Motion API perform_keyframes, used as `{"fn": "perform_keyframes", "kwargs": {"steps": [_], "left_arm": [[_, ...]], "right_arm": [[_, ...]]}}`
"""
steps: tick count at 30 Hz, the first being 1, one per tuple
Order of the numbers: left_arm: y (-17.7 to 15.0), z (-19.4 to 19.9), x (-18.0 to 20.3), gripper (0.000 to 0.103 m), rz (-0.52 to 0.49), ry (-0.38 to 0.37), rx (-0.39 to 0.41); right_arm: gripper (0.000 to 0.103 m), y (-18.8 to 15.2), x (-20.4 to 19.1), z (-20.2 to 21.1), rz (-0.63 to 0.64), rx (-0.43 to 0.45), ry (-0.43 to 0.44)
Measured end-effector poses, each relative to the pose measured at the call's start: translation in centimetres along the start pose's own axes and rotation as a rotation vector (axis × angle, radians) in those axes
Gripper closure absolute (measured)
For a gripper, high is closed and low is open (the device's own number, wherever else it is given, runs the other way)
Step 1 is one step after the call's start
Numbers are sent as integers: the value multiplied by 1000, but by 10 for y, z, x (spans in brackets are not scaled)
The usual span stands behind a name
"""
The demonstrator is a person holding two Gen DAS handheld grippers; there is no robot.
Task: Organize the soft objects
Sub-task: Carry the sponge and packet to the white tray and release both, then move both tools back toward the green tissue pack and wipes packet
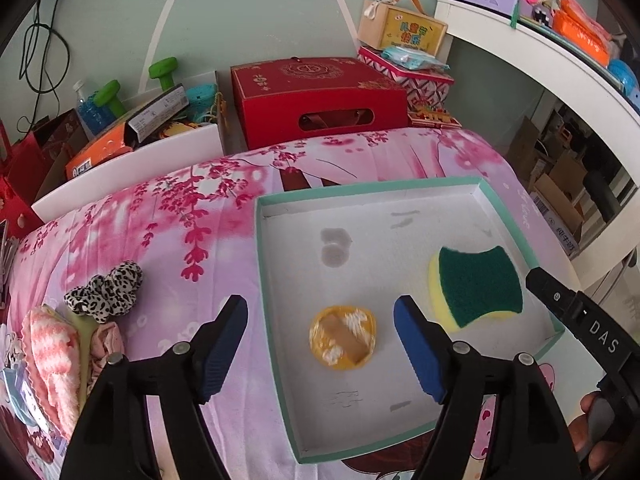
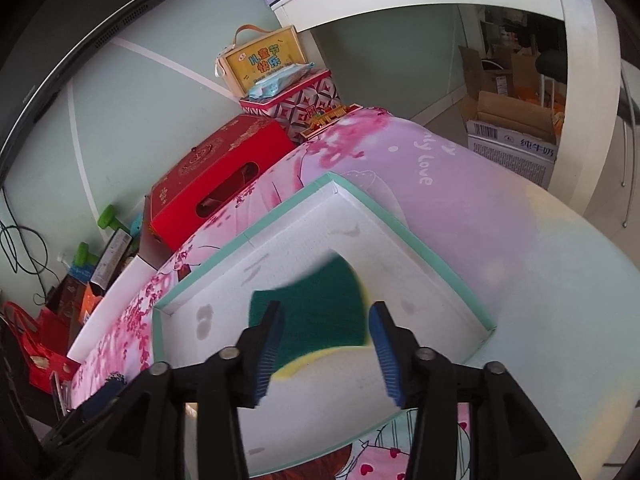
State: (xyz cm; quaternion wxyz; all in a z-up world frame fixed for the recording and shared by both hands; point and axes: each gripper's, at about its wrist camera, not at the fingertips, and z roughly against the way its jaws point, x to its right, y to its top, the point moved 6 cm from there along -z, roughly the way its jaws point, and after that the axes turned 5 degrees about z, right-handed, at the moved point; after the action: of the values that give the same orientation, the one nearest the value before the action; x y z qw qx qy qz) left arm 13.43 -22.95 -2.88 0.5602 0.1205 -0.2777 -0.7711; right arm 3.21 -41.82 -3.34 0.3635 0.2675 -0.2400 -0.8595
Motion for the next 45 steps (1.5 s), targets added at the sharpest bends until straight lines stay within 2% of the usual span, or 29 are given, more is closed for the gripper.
{"fn": "perform_keyframes", "kwargs": {"steps": [4, 8, 10, 11, 19, 30, 34, 36, 38, 45], "left_arm": [[2, 7, -15, 12, 35, 26, 24], [4, 13, -43, 10, 91, 101, 45], [3, 16, -60, 4, 126, 143, 50], [2, 17, -69, 4, 145, 162, 51], [-13, 42, -134, 3, 277, 253, 70], [-49, 113, -246, 3, 463, 404, 150], [-69, 132, -278, 3, 537, 436, 163], [-79, 137, -289, 3, 565, 444, 158], [-88, 140, -298, 3, 587, 443, 148], [-114, 141, -315, 3, 658, 419, 113]], "right_arm": [[33, 1, -5, 2, 49, -2, -29], [21, 0, -10, 0, 87, -10, -36], [4, -2, -13, -1, 103, -13, -31], [0, -2, -15, -1, 113, -13, -33], [0, -4, -27, 0, 147, 4, -39], [0, -7, -69, 21, 263, 49, -1], [0, -14, -98, 32, 345, 61, 42], [0, -23, -117, 35, 380, 48, 94], [0, -35, -138, 38, 418, 21, 160], [0, -83, -209, 50, 586, -24, 289]]}}
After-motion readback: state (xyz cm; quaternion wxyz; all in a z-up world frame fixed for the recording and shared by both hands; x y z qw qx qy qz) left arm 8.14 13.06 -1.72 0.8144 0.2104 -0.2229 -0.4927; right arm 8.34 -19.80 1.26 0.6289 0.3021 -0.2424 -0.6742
